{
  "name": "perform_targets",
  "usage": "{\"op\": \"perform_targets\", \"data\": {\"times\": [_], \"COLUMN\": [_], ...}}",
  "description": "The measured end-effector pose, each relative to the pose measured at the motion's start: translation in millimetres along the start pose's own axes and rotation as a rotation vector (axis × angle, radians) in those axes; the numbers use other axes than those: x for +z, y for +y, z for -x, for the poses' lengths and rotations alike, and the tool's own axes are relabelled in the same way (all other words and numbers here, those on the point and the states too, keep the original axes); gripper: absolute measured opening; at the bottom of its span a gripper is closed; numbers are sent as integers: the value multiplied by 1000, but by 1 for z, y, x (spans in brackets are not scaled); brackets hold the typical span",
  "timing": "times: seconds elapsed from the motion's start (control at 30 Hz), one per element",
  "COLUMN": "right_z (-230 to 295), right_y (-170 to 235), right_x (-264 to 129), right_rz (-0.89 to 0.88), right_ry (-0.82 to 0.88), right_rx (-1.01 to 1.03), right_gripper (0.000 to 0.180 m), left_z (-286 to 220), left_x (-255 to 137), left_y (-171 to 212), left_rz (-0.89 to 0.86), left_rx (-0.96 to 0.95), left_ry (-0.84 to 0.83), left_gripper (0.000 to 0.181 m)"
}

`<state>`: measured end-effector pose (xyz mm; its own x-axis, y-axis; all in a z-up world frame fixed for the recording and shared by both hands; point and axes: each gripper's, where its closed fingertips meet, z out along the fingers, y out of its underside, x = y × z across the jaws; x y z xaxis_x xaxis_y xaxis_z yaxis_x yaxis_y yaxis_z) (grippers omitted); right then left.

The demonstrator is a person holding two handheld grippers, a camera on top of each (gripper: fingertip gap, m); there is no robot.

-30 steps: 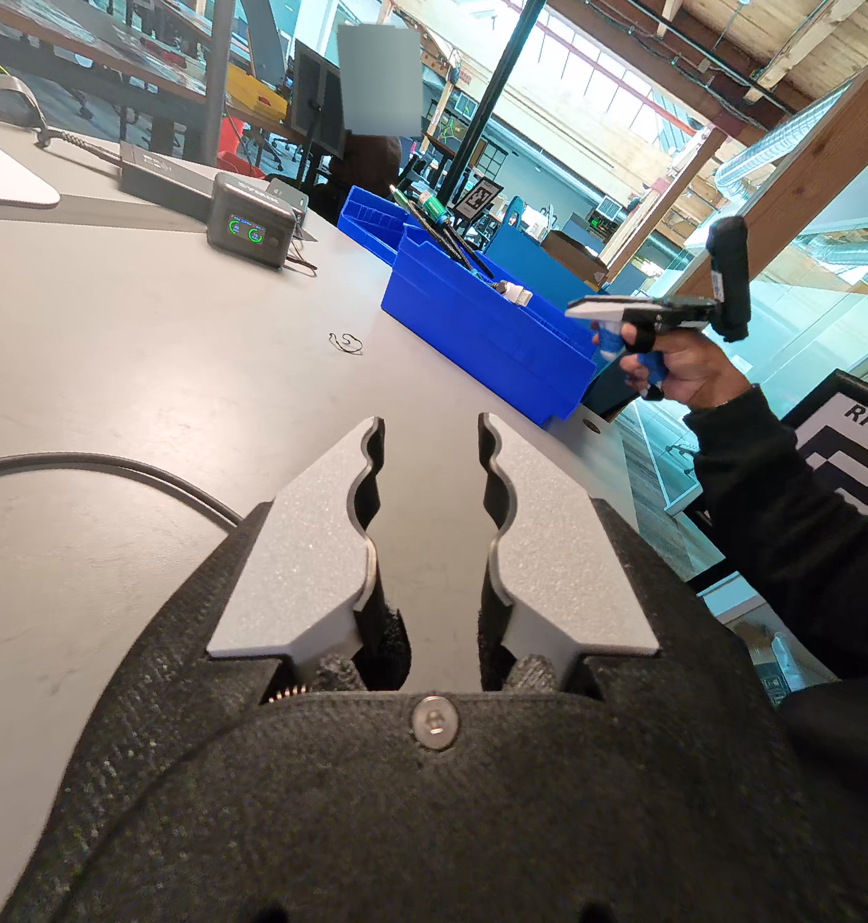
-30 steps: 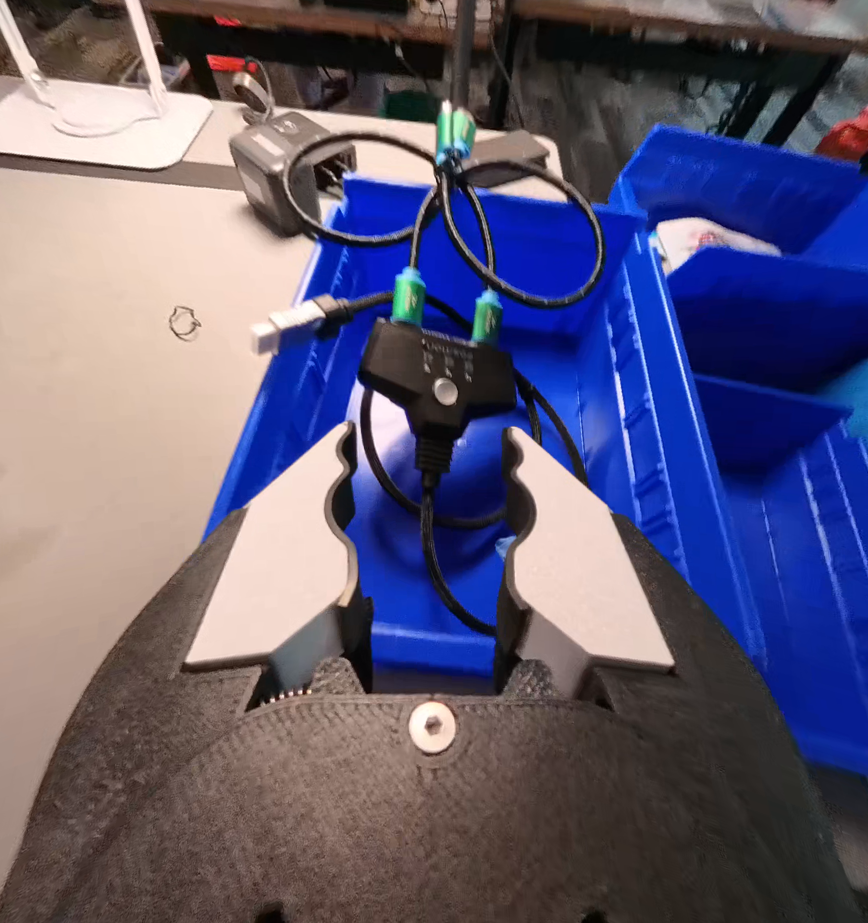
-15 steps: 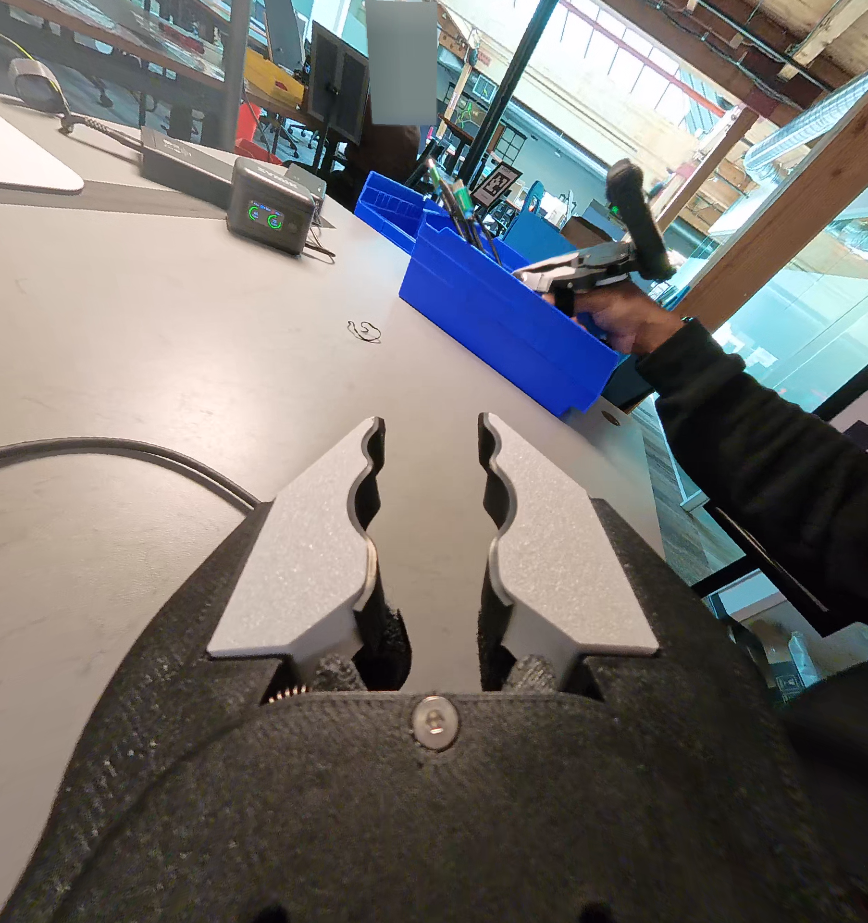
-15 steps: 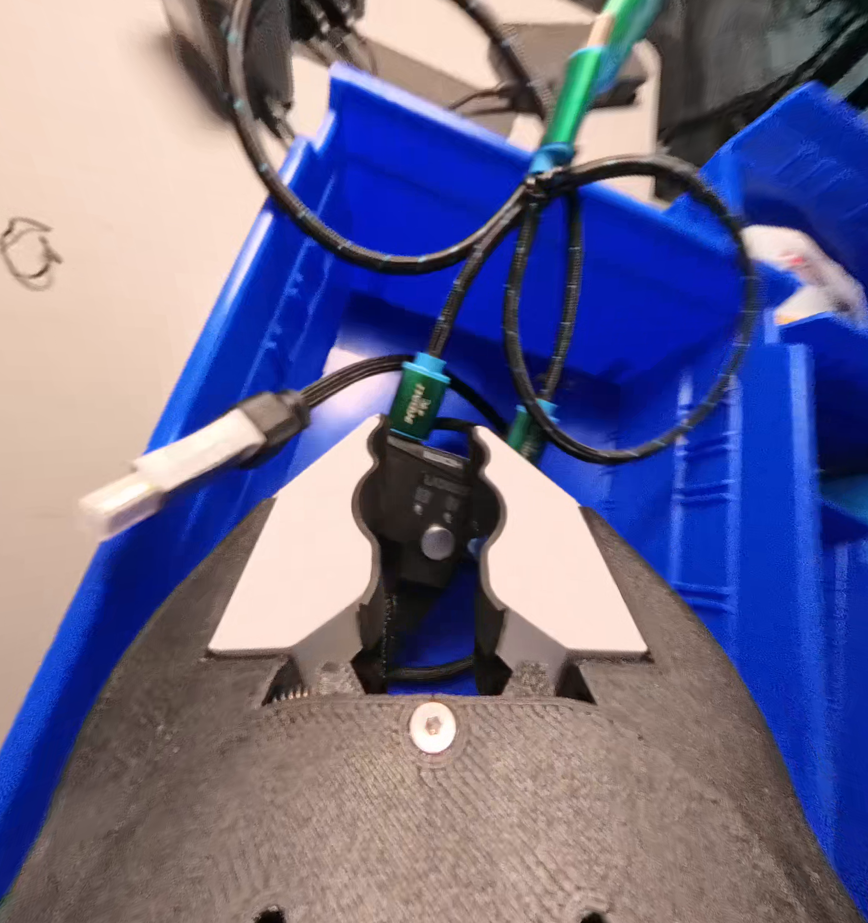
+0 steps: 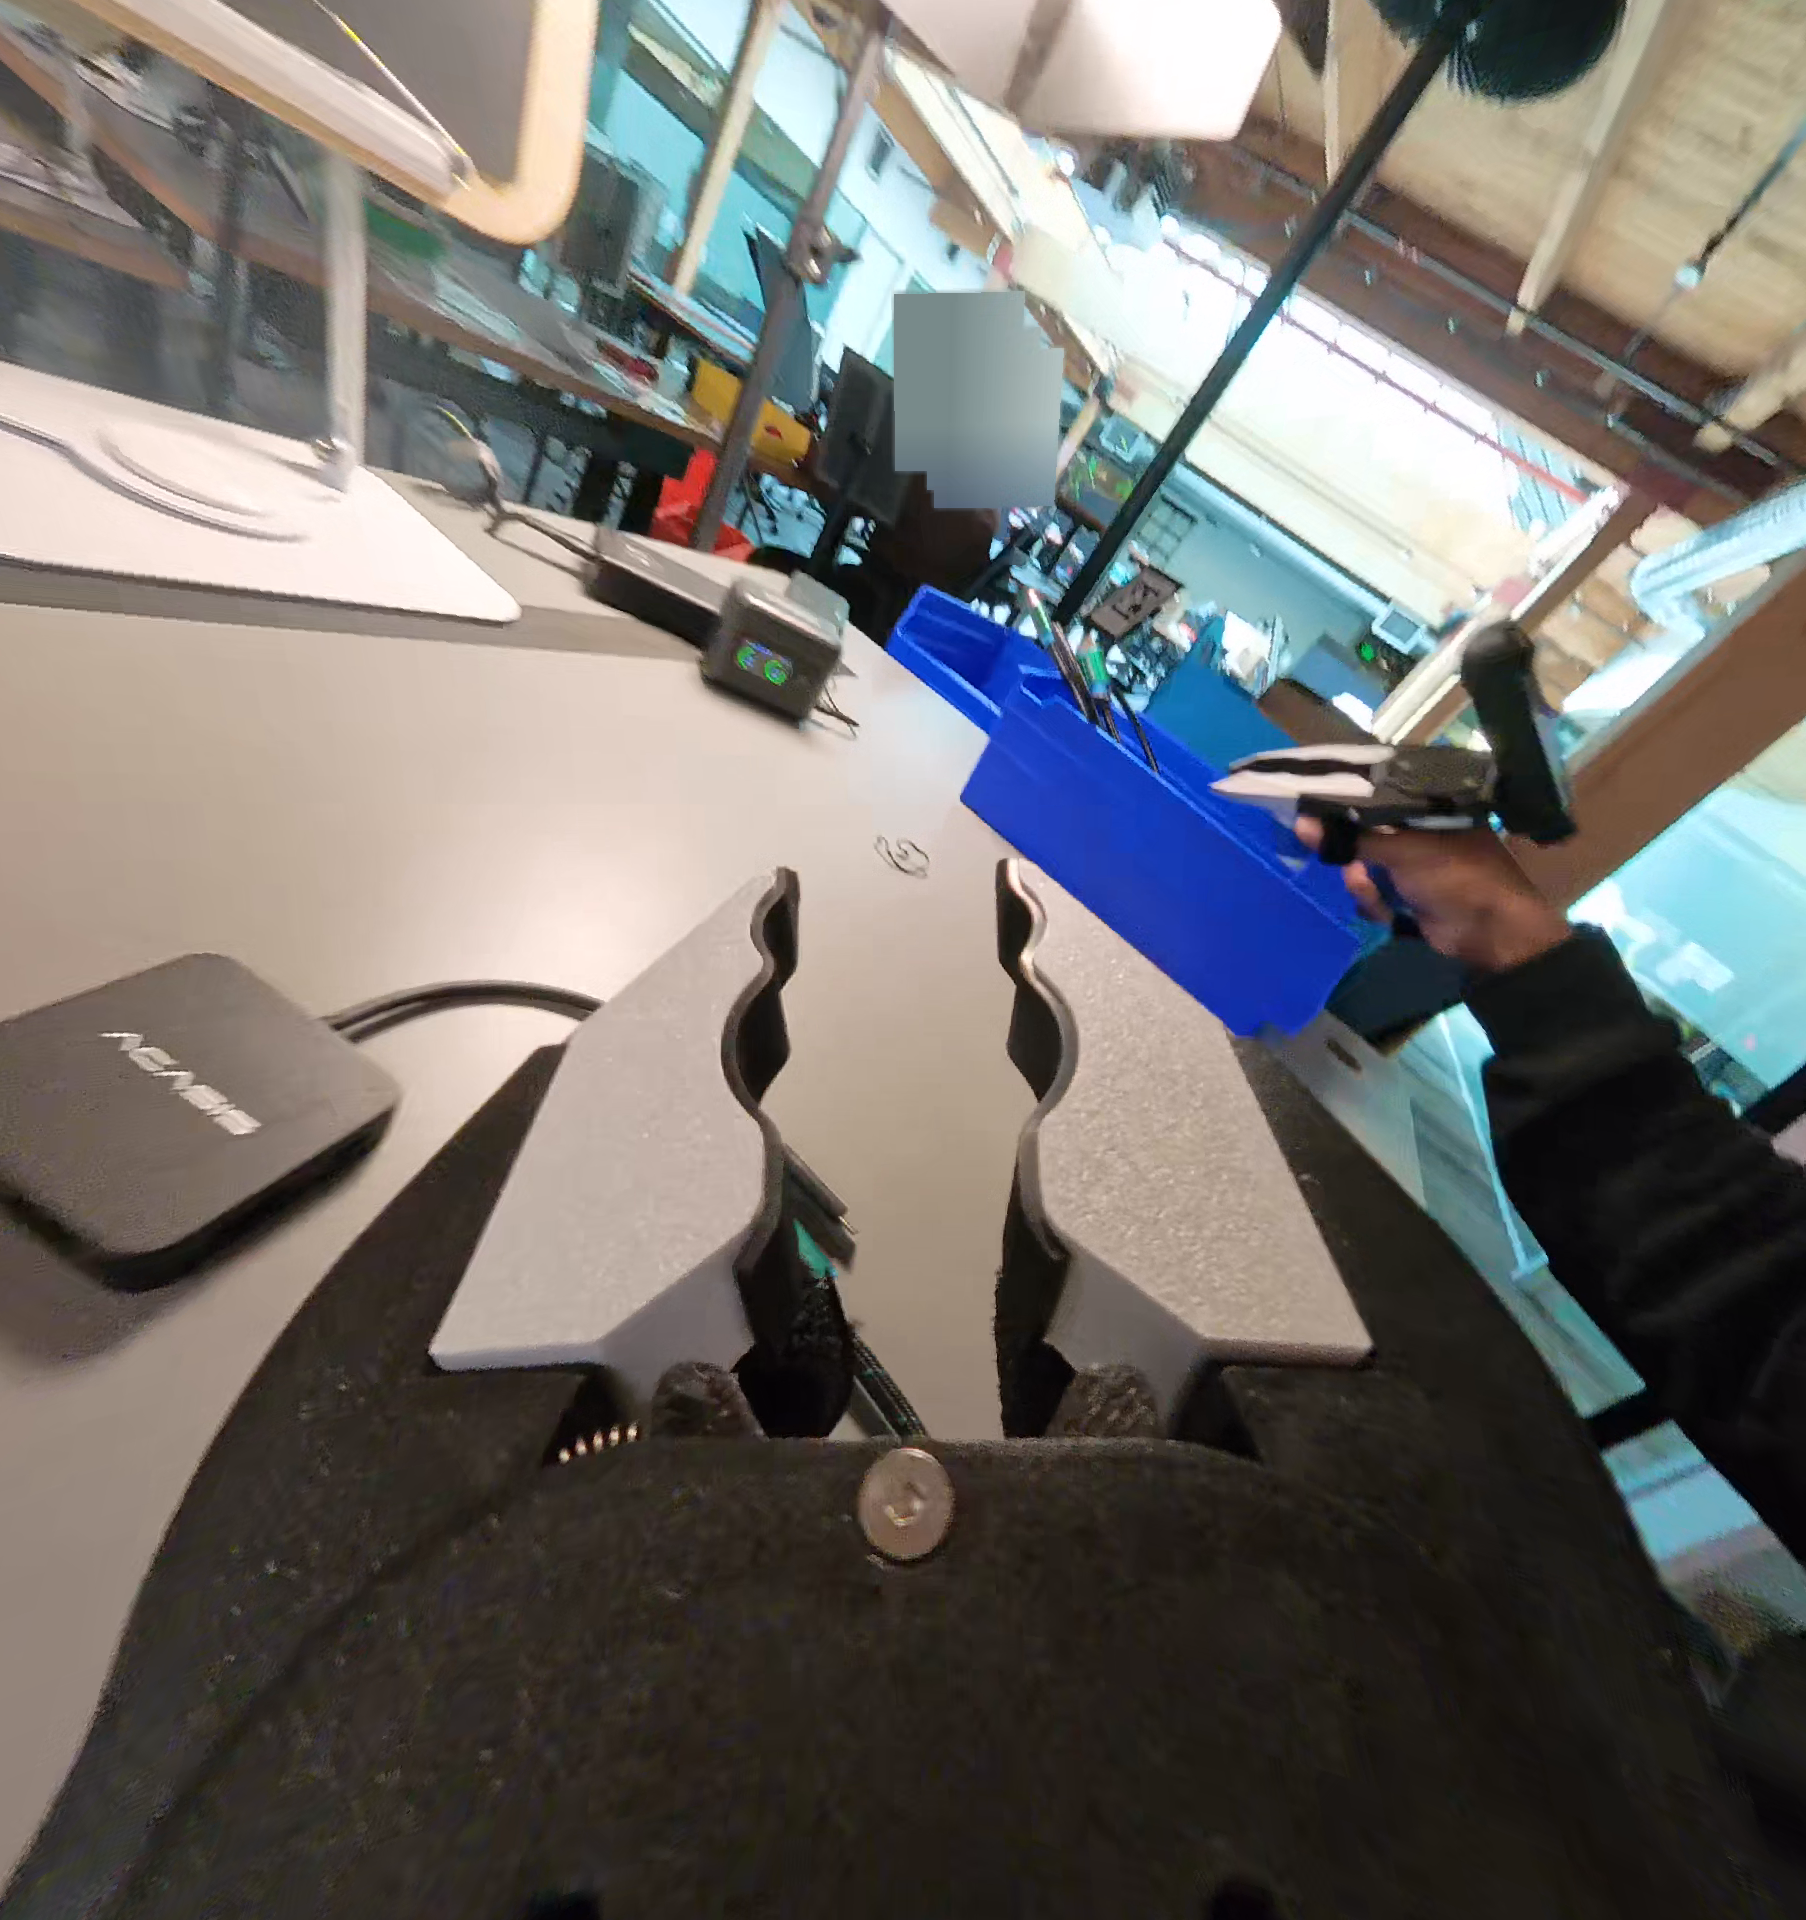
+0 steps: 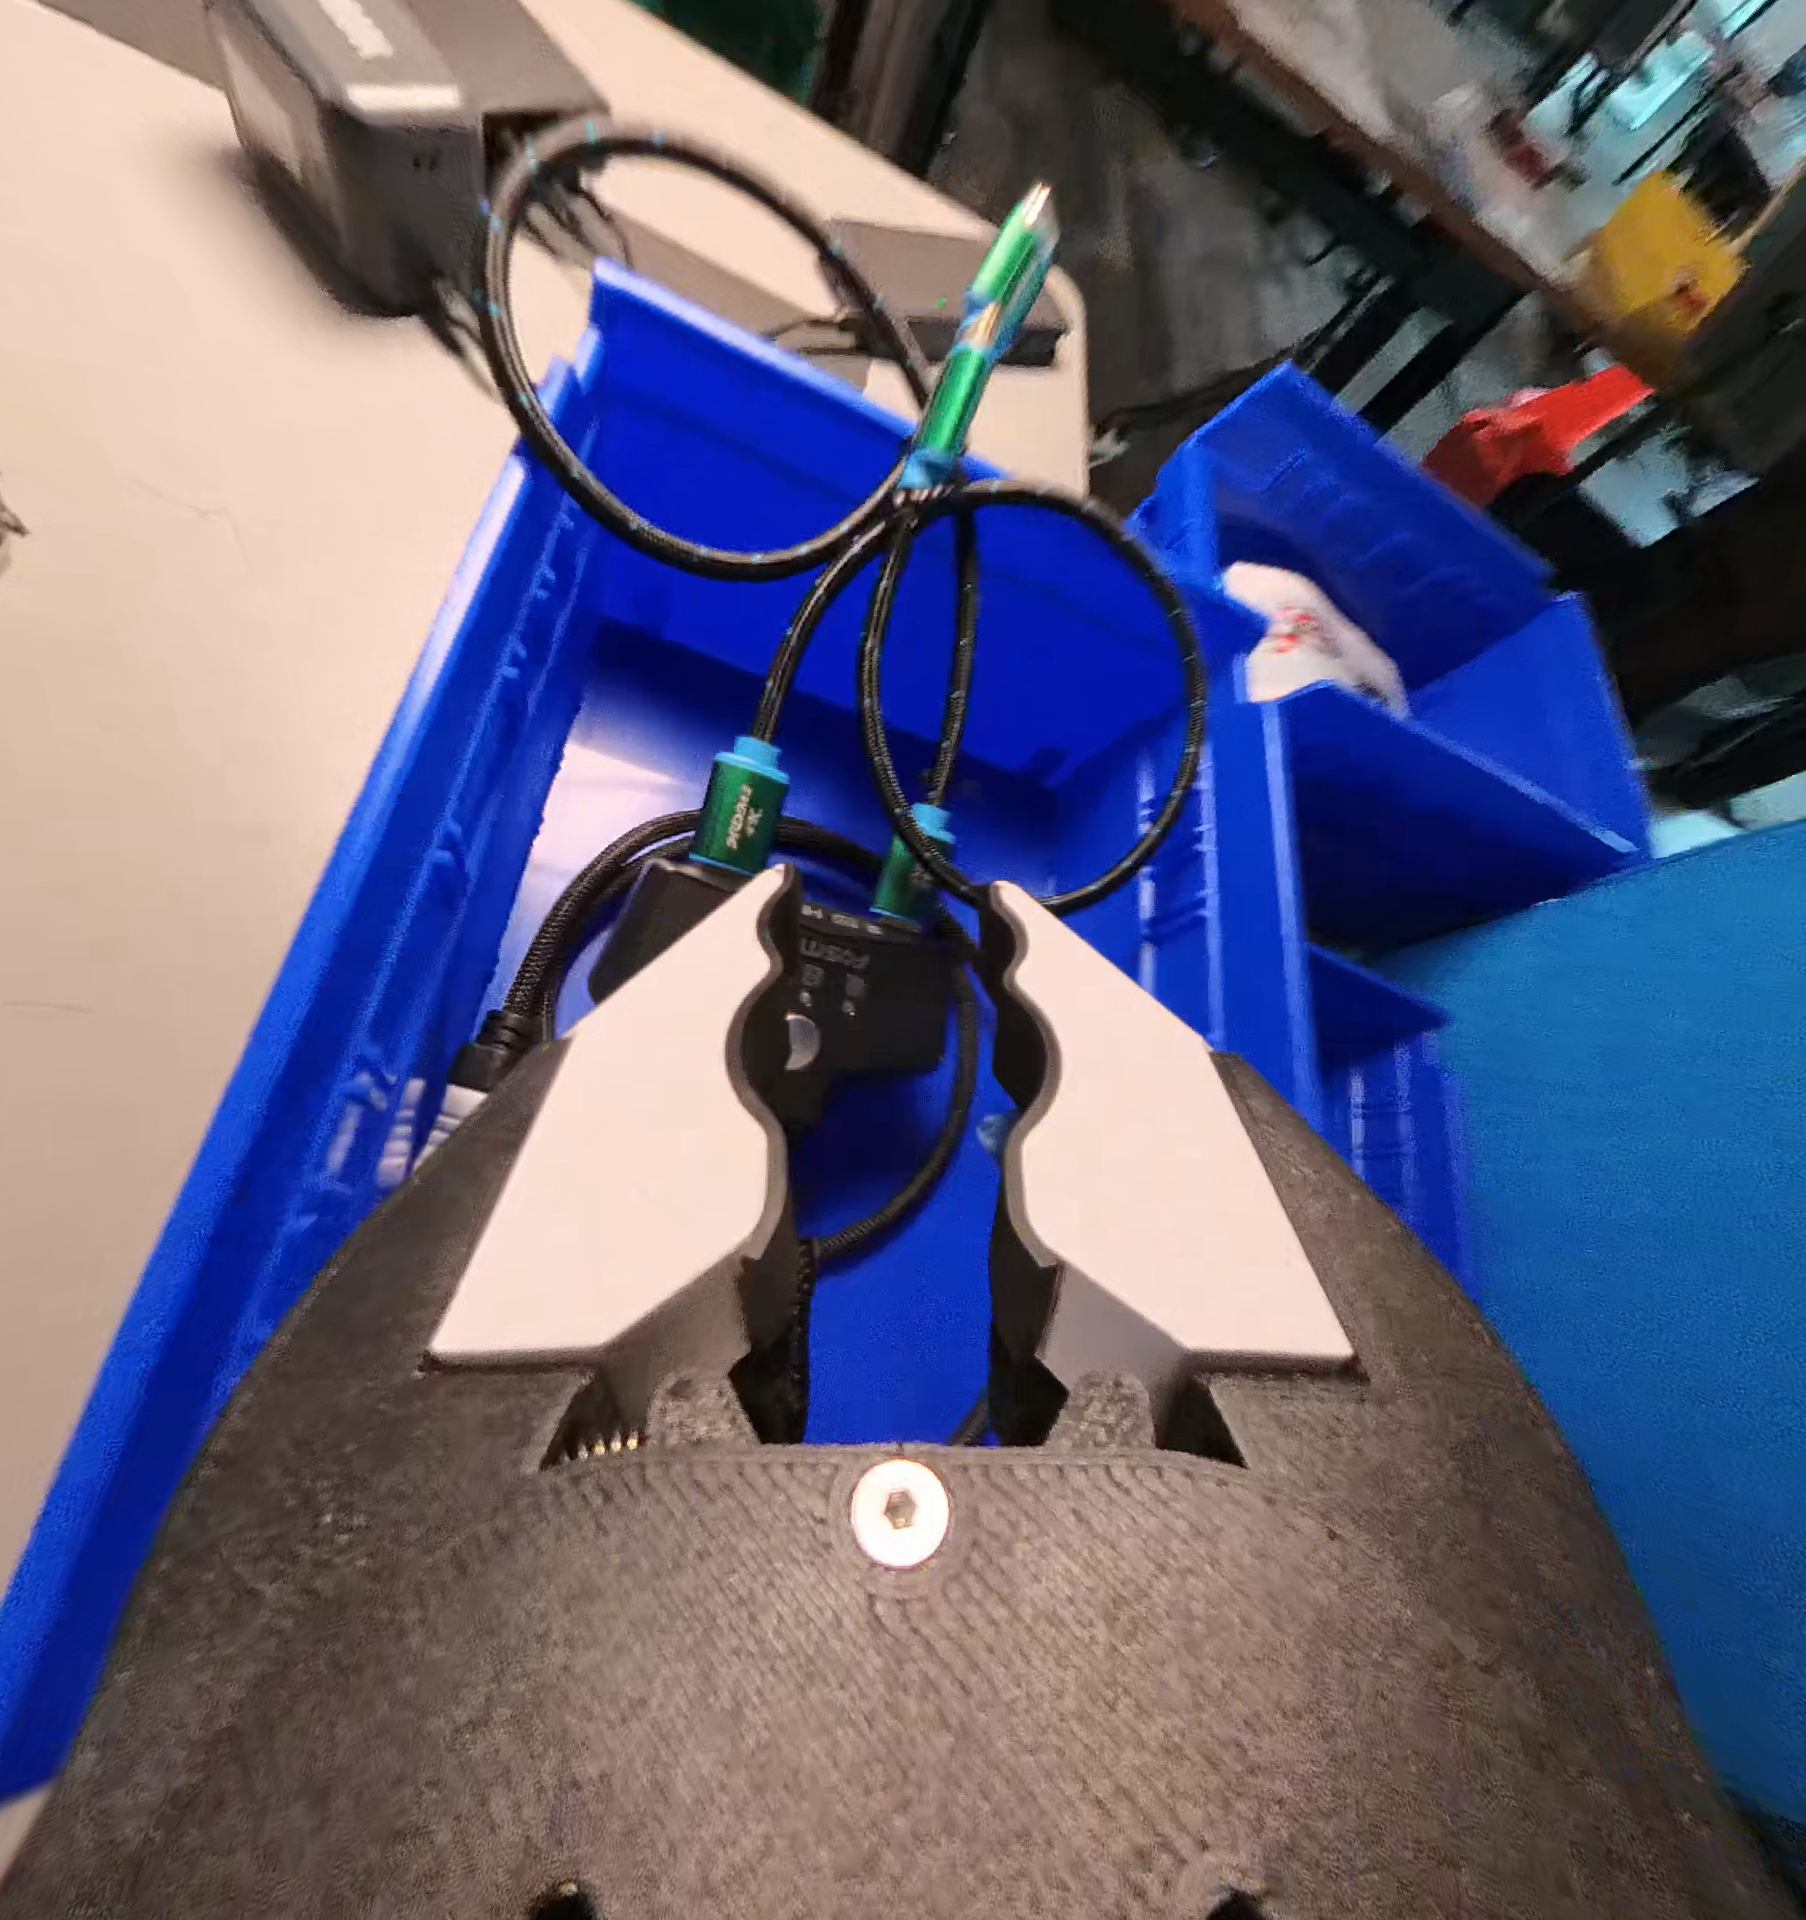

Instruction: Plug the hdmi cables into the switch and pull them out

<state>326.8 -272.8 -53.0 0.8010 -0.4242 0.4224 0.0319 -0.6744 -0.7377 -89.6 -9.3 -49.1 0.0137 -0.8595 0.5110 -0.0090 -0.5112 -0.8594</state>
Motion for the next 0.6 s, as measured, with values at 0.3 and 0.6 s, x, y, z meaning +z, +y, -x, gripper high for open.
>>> {"op": "perform_targets", "data": {"times": [0.3, 0.6], "right_z": [184, 401], "right_y": [-61, -94], "right_x": [-55, -68], "right_rz": [-236, -288], "right_ry": [-465, -927], "right_rx": [-205, -409], "right_gripper": [36, 43], "left_z": [42, 74], "left_x": [-25, -28], "left_y": [-20, -3], "left_rz": [-49, 37], "left_rx": [-37, 21], "left_ry": [-136, -267], "left_gripper": [40, 41]}}
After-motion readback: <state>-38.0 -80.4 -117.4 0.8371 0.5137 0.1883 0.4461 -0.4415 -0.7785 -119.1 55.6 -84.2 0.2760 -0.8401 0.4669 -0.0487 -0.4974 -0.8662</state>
